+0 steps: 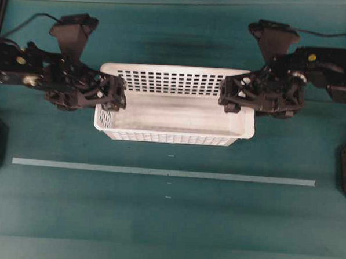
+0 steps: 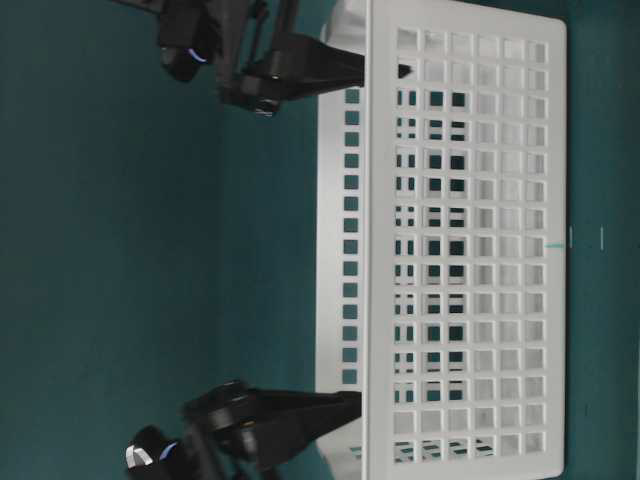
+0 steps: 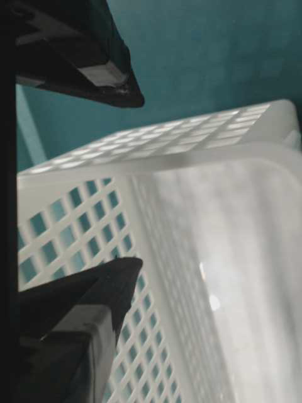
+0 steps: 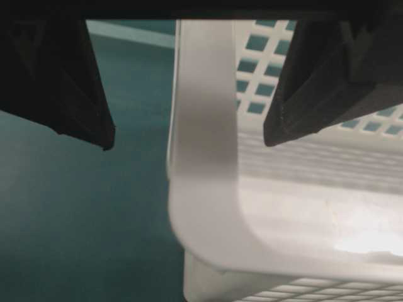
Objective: Lift the white basket with both hands.
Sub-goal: 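Lower both open grippers onto the rims and close on them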
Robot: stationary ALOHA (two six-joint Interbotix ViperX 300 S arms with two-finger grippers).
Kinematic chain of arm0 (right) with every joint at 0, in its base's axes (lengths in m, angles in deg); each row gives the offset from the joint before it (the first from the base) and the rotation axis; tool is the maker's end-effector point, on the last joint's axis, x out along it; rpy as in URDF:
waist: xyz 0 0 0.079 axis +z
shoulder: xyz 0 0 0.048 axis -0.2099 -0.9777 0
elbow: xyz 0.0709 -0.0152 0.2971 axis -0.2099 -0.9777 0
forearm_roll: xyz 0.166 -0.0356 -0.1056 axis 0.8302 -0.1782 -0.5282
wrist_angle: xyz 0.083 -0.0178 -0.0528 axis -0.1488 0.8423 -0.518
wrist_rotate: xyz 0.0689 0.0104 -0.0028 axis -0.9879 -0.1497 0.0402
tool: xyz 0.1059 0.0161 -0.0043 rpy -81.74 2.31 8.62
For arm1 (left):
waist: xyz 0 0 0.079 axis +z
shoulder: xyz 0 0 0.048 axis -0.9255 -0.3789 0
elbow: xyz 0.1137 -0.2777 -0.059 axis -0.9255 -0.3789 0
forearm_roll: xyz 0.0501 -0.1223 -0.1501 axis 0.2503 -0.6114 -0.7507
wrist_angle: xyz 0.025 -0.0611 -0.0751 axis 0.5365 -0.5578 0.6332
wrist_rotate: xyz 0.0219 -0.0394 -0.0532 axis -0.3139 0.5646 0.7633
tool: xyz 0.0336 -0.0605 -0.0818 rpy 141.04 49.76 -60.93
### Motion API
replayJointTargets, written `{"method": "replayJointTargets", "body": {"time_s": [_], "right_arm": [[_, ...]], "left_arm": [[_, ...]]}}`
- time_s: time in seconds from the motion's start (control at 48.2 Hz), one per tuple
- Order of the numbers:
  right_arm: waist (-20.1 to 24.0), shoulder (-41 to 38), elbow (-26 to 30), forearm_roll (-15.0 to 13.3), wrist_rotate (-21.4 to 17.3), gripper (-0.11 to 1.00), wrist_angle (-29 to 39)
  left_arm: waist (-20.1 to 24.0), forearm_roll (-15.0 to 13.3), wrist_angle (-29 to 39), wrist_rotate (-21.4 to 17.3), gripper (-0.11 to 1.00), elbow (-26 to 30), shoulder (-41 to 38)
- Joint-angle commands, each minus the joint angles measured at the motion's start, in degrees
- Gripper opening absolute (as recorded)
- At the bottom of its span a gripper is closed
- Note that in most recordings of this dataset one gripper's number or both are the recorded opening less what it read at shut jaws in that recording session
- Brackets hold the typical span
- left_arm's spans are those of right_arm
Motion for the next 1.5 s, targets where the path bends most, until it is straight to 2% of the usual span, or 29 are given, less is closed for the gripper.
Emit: {"method": "replayJointTargets", "body": {"time_s": [0.0,0.644,0.81,0.893,0.955,1.1,1.184,1.225,1.474], "right_arm": [[0.26,-0.44,-0.09,-0.18,-0.09,0.96,-1.49],[0.26,-2.29,-0.09,-0.18,-0.26,0.96,-3.25],[0.35,-2.55,-0.09,-0.18,-0.09,0.94,-4.31],[0.26,-2.72,-0.09,0.09,-0.09,0.87,-4.48],[0.26,-2.81,-0.09,0.26,-0.09,0.78,-4.31],[0.26,-3.16,-0.18,1.32,-0.09,0.42,-4.22],[0.26,-3.43,-0.18,1.41,-0.09,0.19,-4.57],[0.26,-3.60,-0.09,1.41,-0.09,0.16,-4.66],[0.26,-3.78,0.00,1.32,0.09,0.16,-4.83]], "left_arm": [[0.18,0.18,-1.14,-0.09,0.95,0.62,-0.88],[0.18,0.18,-1.58,0.09,0.94,0.26,-1.85],[0.18,0.18,-1.41,0.00,0.90,0.09,-2.02],[0.18,0.18,-1.58,0.09,0.81,-0.26,-1.85],[0.18,0.18,-1.76,0.00,0.68,-0.35,-1.85],[0.18,0.18,-3.25,-0.18,0.26,-0.62,-1.85],[0.18,0.18,-4.57,-0.18,0.10,-0.88,-1.76],[0.18,0.18,-4.66,-0.18,0.07,-0.97,-1.76],[0.18,0.18,-4.66,-0.09,0.07,-1.58,-1.58]]}}
